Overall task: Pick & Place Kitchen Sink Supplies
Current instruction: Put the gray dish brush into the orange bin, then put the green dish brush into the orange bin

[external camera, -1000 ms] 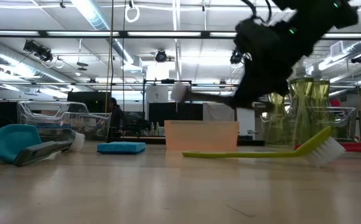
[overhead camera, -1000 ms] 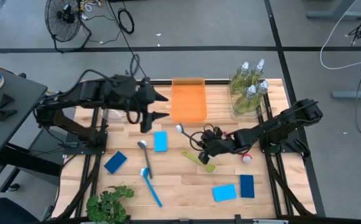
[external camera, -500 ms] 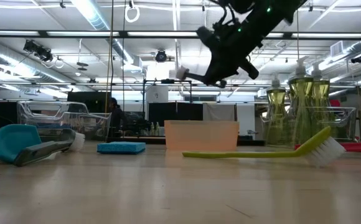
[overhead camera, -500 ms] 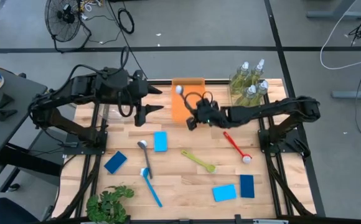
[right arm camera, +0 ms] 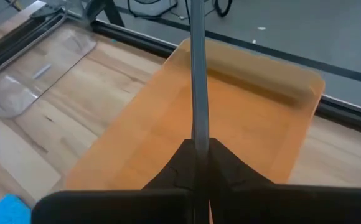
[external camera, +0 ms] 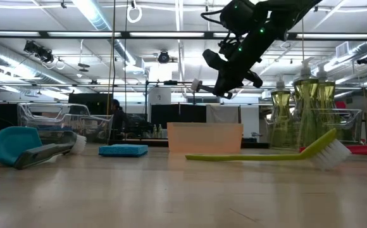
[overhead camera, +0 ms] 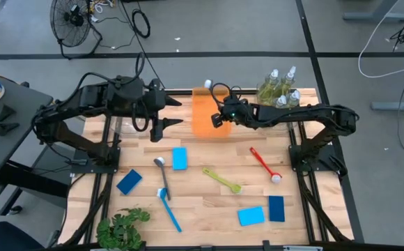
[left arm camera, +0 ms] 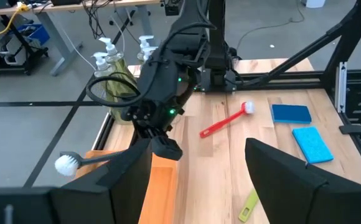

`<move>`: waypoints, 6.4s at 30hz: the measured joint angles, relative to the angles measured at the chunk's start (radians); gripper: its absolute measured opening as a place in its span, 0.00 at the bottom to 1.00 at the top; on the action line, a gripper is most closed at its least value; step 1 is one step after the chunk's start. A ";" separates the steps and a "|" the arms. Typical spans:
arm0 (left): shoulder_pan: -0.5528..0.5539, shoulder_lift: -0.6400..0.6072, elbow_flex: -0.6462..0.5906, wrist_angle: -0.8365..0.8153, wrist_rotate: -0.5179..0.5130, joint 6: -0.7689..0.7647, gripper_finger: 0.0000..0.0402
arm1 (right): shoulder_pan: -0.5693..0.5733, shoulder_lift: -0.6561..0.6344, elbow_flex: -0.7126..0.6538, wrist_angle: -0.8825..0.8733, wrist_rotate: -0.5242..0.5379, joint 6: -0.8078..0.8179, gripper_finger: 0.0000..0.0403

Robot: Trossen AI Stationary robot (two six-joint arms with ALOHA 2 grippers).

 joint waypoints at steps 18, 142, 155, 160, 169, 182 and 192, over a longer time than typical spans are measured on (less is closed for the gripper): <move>0.000 0.002 0.000 0.016 -0.010 -0.003 0.66 | -0.062 0.184 -0.030 0.155 -0.128 0.016 0.03; 0.000 0.002 0.000 0.024 -0.010 -0.044 0.66 | 0.587 0.268 0.067 -0.241 -0.377 0.096 0.07; 0.000 0.002 0.000 0.025 -0.010 -0.043 0.66 | 0.482 0.266 0.299 -0.411 -0.251 0.095 0.07; 0.000 0.002 0.000 0.025 -0.010 -0.043 0.66 | 0.414 0.266 0.374 -0.462 -0.202 0.117 0.07; 0.000 0.002 0.000 0.025 -0.010 -0.030 0.66 | 0.268 0.265 0.413 -0.471 -0.159 0.171 0.07; 0.000 0.002 0.000 0.021 -0.007 -0.012 0.66 | 0.005 0.264 0.413 -0.489 -0.157 0.116 0.07; 0.002 0.002 0.001 -0.218 0.000 0.017 0.66 | -0.118 0.264 0.413 -0.520 -0.183 0.008 0.07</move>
